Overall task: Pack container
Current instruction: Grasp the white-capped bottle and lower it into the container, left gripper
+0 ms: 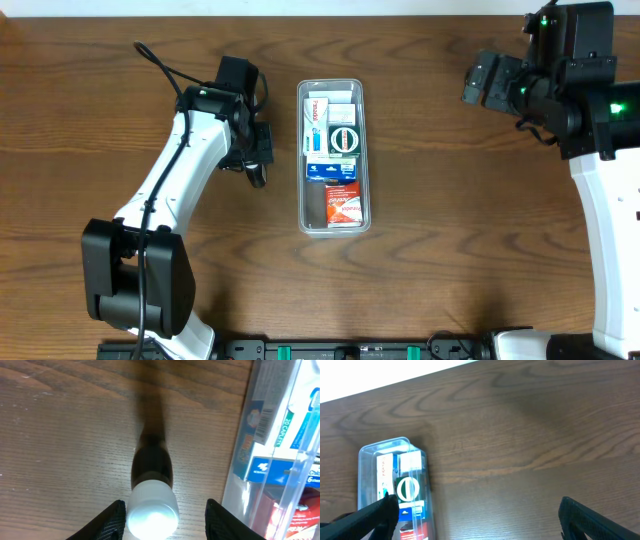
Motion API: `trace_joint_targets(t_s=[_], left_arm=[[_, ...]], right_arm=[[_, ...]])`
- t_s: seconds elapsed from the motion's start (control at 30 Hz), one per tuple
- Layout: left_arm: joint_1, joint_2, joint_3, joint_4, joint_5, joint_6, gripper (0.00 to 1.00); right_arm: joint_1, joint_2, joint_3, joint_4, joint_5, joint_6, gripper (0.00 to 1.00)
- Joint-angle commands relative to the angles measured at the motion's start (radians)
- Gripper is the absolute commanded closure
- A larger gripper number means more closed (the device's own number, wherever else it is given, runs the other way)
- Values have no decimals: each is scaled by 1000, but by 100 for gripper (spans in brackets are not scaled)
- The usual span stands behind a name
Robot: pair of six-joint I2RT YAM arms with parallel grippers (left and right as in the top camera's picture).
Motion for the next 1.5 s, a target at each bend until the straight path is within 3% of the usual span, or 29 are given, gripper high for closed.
trace_joint_targets(t_s=[0.0,0.23,0.67,1.0,1.2,1.47], left_arm=[[5,17,-27,-2,-47,6,49],[12,17,-29,10,-47,6,50],[30,5,-23,0,-47,30,81],[16,-162,125,-184,-47,47,81],[-95,-326,161,-217,-46,0,81],[-375,-419,159,-209,-109,-94,81]], right_arm=[[-5,-14,2,-1,3,-11,1],[-5,-14,2,-1,3,-11,1],[-5,-14,2,-1,3,-11,1],[-5,-14,2,-1,3,-11,1],[-5,-14,2,-1,3,-11,1],[-5,-14,2,-1,3,-11,1]])
